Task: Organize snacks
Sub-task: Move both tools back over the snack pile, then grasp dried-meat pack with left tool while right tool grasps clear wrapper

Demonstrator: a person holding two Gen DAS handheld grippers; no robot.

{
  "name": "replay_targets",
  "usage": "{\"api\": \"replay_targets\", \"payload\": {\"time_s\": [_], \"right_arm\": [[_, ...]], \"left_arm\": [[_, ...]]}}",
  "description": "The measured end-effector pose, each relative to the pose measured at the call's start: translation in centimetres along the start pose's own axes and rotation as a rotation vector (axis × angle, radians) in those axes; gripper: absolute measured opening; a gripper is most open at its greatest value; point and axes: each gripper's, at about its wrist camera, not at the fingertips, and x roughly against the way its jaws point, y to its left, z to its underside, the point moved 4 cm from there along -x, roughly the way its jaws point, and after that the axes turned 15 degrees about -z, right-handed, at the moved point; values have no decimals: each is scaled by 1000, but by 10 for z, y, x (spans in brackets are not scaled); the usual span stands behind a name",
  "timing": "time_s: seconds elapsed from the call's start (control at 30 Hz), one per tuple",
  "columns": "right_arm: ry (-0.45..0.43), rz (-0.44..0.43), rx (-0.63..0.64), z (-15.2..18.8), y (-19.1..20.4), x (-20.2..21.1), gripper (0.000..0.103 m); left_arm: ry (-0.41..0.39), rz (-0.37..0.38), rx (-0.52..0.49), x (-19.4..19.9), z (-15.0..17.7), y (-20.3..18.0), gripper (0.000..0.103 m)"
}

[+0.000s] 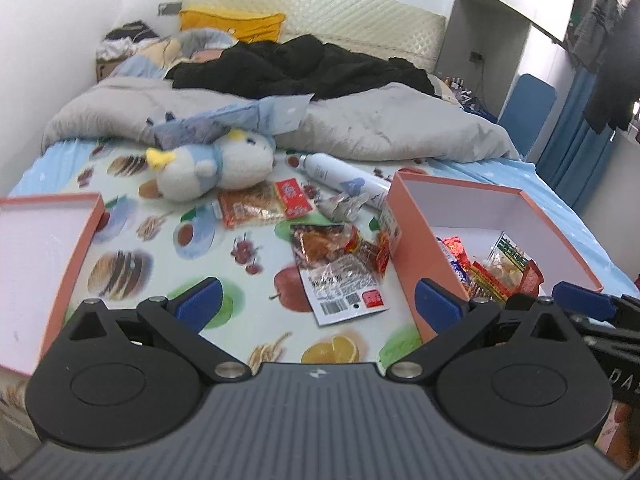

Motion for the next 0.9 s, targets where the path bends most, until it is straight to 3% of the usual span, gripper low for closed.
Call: {"api": "replay_targets", "payload": {"time_s": [0.13,0.4,0.5,0.63,0.9], "right_arm": [[24,0,18,1,6,-8,72],[84,22,38,4,5,-38,60],[111,32,33,8,4,-60,56],[124,71,72,11,6,-93,55],[179,168,118,13,-5,-162,43]], "left_arm": [[28,-5,33,-11,8,11,103],[66,32,72,-46,20,18,102],[115,52,96,-73,21,20,97],[193,136,166,-117,15,25,97],[286,204,181,-206,-16,18,97]]}}
